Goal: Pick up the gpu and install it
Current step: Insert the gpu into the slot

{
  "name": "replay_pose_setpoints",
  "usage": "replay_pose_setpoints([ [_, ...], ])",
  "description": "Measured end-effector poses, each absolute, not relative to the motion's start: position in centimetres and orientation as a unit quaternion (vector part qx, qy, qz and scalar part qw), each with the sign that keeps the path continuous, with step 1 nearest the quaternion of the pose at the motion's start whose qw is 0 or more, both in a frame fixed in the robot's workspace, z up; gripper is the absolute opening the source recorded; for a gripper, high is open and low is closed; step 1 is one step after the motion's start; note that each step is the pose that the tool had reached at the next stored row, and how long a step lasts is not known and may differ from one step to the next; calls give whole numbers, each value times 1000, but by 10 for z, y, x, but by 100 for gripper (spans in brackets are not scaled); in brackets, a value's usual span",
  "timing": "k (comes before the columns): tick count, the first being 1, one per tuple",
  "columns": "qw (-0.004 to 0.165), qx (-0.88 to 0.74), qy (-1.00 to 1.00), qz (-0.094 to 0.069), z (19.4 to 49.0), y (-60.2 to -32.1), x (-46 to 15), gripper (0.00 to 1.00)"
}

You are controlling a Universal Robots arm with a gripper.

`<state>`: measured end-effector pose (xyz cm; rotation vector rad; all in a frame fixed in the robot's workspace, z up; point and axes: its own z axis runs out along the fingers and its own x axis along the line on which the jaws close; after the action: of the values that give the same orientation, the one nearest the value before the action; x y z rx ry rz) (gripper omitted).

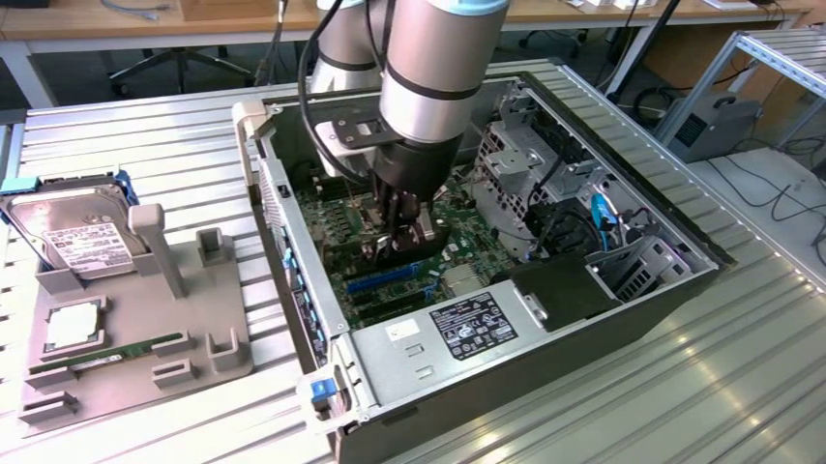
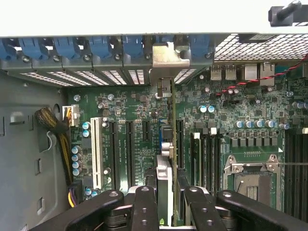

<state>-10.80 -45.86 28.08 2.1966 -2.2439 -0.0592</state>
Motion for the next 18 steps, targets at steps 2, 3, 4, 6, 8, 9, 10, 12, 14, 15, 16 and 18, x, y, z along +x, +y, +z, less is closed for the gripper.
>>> replay_pose_setpoints([
  [2, 1, 699, -715, -19, 280, -459, -108, 27],
  [3, 1, 699, -715, -19, 280, -459, -108, 27],
  [4, 1, 699, -715, -19, 279, -459, -108, 27],
  [6, 1, 699, -715, -19, 278, -459, -109, 27],
  [8, 1, 699, -715, -19, 278, -459, -109, 27],
  [9, 1, 699, -715, -18, 277, -459, -109, 27],
  [10, 1, 699, -715, -18, 277, -459, -109, 27],
  [12, 1, 699, -715, -18, 276, -459, -110, 27],
  [14, 1, 699, -715, -18, 274, -459, -111, 27],
  [15, 1, 699, -715, -18, 274, -459, -111, 27],
  [16, 1, 699, -715, -18, 273, -459, -111, 27],
  [18, 2, 699, -715, -18, 272, -459, -111, 27],
])
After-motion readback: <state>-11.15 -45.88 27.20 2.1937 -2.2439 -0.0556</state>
